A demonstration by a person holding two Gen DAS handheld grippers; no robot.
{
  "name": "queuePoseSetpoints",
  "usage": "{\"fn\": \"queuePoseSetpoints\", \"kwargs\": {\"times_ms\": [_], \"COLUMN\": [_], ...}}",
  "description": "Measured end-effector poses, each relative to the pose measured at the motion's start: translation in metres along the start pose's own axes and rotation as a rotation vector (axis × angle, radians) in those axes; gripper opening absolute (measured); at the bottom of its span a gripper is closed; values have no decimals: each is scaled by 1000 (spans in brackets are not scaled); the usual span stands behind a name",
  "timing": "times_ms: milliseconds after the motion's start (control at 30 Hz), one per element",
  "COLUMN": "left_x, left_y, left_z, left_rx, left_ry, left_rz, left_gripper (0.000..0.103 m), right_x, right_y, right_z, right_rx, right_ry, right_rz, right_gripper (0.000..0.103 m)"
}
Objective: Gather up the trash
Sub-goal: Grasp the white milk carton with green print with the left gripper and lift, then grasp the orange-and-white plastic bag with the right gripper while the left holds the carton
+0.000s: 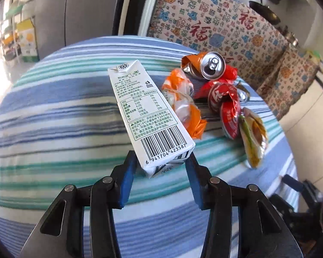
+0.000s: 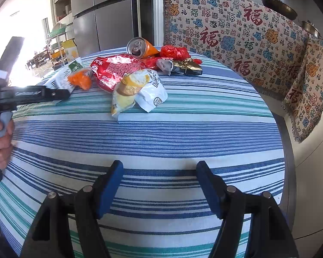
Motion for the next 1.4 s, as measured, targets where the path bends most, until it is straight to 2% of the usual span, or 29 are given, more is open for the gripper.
{"fn": "queuePoseSetpoints", "kwargs": {"times_ms": [100,200,400,433,500,533,633,700,733,767,800,833,867,1033,1133,1233,1400], "left_x": [7,8,6,5,5,3,-4,-8,-9,-10,-10,-10,-10,0,3,-2,-12], "left_y": [14,23,35,33,31,28,10,-1,-4,-6,-8,-9,-6,9,14,14,9], "left_z": [33,63,73,68,56,48,26,20,19,20,21,23,25,36,46,53,59], "left_rx": [125,164,12,-5,-33,-51,-151,-249,-277,-283,-270,-257,-250,-238,-263,-243,-234], "left_ry": [133,234,190,166,98,53,-107,-180,-199,-208,-207,-199,-197,-178,-163,-127,-96], "left_rz": [46,58,20,19,14,13,21,5,-3,-4,7,10,-1,1,-10,0,14], "left_gripper": [47,56,80,88,98,99,99,99,95,88,67,53,50,50,50,50,51], "right_x": [0,0,0,-1,0,0,0,0,0,0,0,0,0,1,0,-2,-33], "right_y": [0,0,1,1,1,1,1,2,1,2,2,2,2,1,4,4,-29], "right_z": [0,0,0,0,0,0,0,0,0,-1,-1,-1,0,0,8,52,129], "right_rx": [0,-1,-2,-2,-2,-2,-3,-5,-6,-7,-7,-6,-7,-6,16,-82,-123], "right_ry": [0,1,2,2,2,3,3,4,4,3,3,4,4,2,-40,-1,117], "right_rz": [-1,-1,-5,-5,-5,-5,-6,-9,-11,-12,-12,-12,-12,-11,35,67,111], "right_gripper": [72,72,72,72,72,72,72,72,72,72,72,72,72,72,74,74,72]}}
Point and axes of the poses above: each gripper's, at about its wrist camera, not at the fingertips, and y roughly against the way its jaws point, z to its left, x to its underside, the point moved 2 cm from there along -y, roughly the way its jaws point, and after that the axes turned 2 degrees about -x, right-handed, at the moved point
